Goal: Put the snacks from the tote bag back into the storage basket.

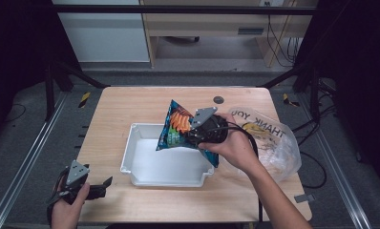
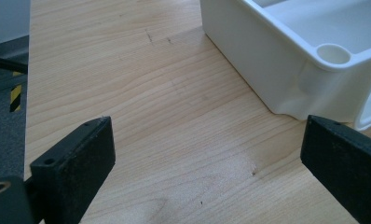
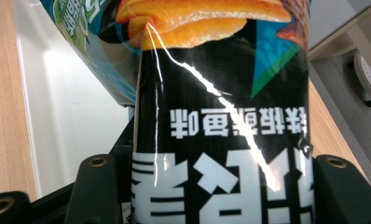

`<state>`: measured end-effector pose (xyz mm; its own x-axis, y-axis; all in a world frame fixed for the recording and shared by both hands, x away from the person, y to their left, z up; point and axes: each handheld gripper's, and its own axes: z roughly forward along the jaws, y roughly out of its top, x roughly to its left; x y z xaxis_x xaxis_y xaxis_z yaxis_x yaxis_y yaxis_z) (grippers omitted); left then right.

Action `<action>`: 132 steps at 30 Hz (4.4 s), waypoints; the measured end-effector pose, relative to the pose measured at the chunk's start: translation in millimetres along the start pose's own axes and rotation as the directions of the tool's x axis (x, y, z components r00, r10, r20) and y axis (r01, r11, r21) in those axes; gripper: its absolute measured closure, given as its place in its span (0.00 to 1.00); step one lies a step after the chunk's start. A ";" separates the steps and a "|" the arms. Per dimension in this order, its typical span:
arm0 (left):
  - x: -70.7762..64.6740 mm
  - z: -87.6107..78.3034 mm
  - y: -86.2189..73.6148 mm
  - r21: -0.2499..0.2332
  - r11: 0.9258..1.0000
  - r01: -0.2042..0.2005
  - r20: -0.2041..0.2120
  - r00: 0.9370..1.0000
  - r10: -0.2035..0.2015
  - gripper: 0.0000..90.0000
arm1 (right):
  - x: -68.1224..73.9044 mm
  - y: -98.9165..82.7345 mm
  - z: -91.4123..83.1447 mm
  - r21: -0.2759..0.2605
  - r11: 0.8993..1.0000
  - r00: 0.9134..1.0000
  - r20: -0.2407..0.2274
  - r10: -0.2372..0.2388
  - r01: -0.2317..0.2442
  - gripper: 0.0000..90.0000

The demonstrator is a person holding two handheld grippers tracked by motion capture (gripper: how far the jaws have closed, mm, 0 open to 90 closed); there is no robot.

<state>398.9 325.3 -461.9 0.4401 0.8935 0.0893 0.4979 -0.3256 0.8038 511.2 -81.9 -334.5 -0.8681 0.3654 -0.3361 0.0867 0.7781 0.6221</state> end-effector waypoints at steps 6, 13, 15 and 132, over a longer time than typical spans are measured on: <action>0.3 -0.3 -0.1 0.000 1.000 0.001 0.001 1.000 -0.001 0.03 | 3.2 4.5 9.6 0.003 1.000 1.000 -0.008 -0.014 0.014 0.47; 0.8 -0.8 -0.1 0.000 1.000 0.003 0.001 1.000 -0.003 0.03 | 11.2 12.7 20.4 0.010 0.999 0.999 -0.029 -0.038 0.038 0.47; 1.0 -0.8 -0.1 -0.002 1.000 0.005 0.001 1.000 -0.005 0.03 | 13.2 14.3 23.2 0.007 0.999 0.999 -0.034 -0.038 0.038 0.47; -2.0 1.0 0.8 0.000 1.000 -0.009 0.025 1.000 0.009 0.03 | 38.9 11.4 115.8 0.132 0.984 0.972 -0.216 -0.088 0.119 0.46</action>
<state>399.2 322.9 -462.1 0.4628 0.8827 0.0816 0.4937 -0.3331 0.8033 535.1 0.4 -422.4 -0.9574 0.1762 -0.2286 0.0470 0.8767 0.4788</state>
